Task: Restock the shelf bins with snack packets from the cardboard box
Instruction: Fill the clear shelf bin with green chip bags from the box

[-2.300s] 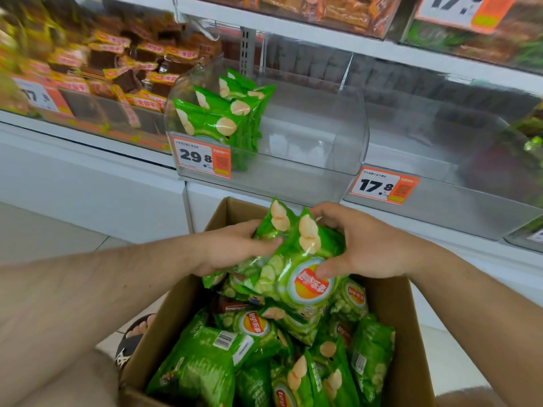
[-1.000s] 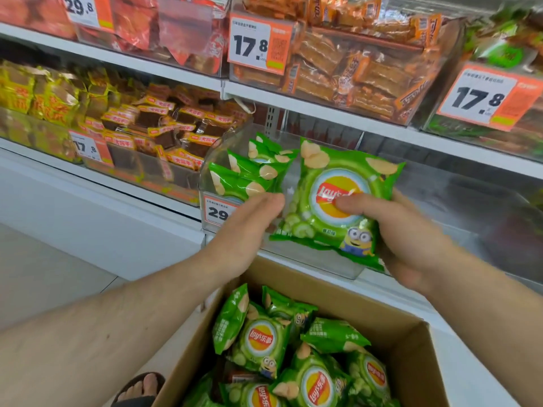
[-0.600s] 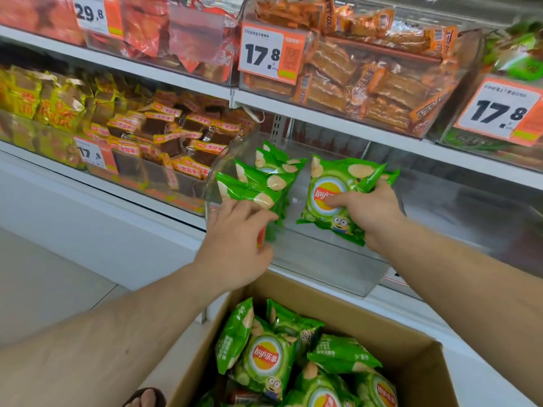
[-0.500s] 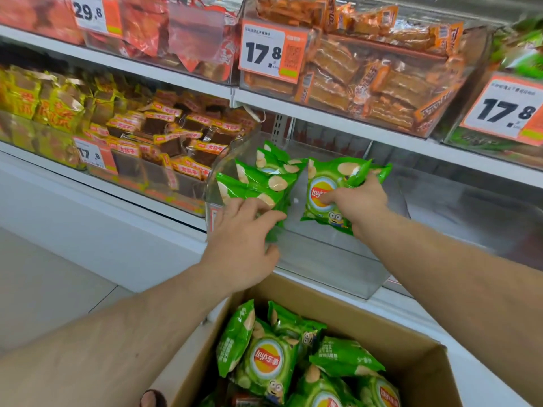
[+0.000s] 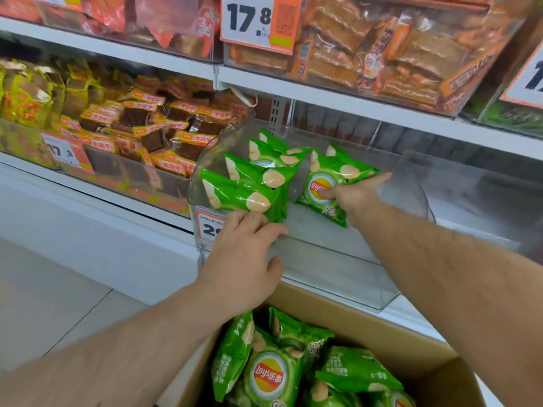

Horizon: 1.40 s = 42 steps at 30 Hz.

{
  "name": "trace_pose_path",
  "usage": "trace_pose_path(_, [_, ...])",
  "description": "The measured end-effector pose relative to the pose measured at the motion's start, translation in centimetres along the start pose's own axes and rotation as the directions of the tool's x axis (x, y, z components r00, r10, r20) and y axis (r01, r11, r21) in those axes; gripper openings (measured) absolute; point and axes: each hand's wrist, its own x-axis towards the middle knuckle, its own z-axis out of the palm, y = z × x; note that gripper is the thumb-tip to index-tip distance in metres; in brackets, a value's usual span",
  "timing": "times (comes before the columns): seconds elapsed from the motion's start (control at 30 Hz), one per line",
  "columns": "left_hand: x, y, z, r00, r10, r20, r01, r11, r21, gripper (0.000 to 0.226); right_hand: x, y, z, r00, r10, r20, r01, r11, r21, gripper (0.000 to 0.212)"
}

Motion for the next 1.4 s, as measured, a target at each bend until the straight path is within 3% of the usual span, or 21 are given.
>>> trace_pose_path(0.07, [0.1,0.0,0.1,1.0,-0.007,-0.015,0.007,1.0,-0.011,0.046,0.8,0.3,0.4,0.998,0.017,0.056,-0.015,1.0,-0.019,0.145])
trace_pose_path(0.17, [0.2,0.1,0.1,1.0,-0.02,-0.023,0.019,0.999,-0.042,0.045,-1.0,-1.4,0.3,0.975,0.042,0.219,-0.043,0.999,0.0,0.068])
trace_pose_path(0.23, [0.3,0.2,0.2,0.999,-0.035,-0.018,0.034,0.998,-0.056,0.045,-1.3,-1.8,0.3,0.945,0.059,0.321,-0.046,0.998,-0.049,0.05])
trace_pose_path(0.5, [0.3,0.2,0.0,0.999,-0.047,-0.011,0.046,0.996,-0.08,0.042,-1.1,-1.1,0.5,0.926,-0.006,0.377,0.036,0.997,-0.072,0.035])
trace_pose_path(0.6, [0.3,0.3,0.1,0.998,-0.065,-0.015,0.064,0.995,-0.08,0.047,-0.9,-0.8,1.3,0.915,0.062,0.398,-0.009,0.991,-0.133,0.028])
trace_pose_path(0.73, [0.3,0.1,-0.1,0.994,-0.112,0.0,0.112,0.991,-0.073,0.043,0.0,-0.5,2.7,0.902,0.162,0.399,-0.102,0.981,-0.167,0.035])
trace_pose_path(0.83, [0.1,0.0,-0.6,0.994,-0.106,0.027,0.108,0.991,-0.076,0.047,0.5,-0.5,3.0,0.912,0.181,0.369,-0.132,0.979,-0.155,0.041])
trace_pose_path(0.93, [-0.1,-0.1,-0.8,0.995,-0.091,0.047,0.094,0.994,-0.065,0.051,-0.1,-0.8,2.4,0.891,0.232,0.391,-0.166,0.966,-0.196,0.032])
trace_pose_path(1.1, [0.3,0.5,-1.7,0.998,-0.058,-0.021,0.057,0.996,-0.07,0.049,-3.0,-2.0,0.3,0.878,0.241,0.413,-0.166,0.963,-0.21,0.028])
trace_pose_path(1.2, [0.3,1.5,-2.6,0.999,-0.004,-0.052,-0.001,0.995,-0.099,0.049,-5.6,-3.0,-1.1,0.957,0.097,0.274,-0.008,0.951,-0.31,0.023])
trace_pose_path(1.27, [-0.6,2.4,-2.8,1.0,0.021,-0.006,-0.022,0.986,-0.165,0.039,-7.9,-3.0,-2.4,0.964,-0.224,0.144,0.266,0.843,-0.467,0.026])
trace_pose_path(1.33, [-1.8,3.4,-2.6,0.989,0.004,0.146,0.034,0.966,-0.256,0.034,-11.8,-2.6,-3.7,0.817,-0.562,0.129,0.551,0.695,-0.463,0.024])
trace_pose_path(1.4, [-2.9,3.8,-2.3,0.936,0.013,0.351,0.093,0.954,-0.283,0.03,-16.3,-0.9,-4.9,0.72,-0.679,0.143,0.679,0.648,-0.345,0.009])
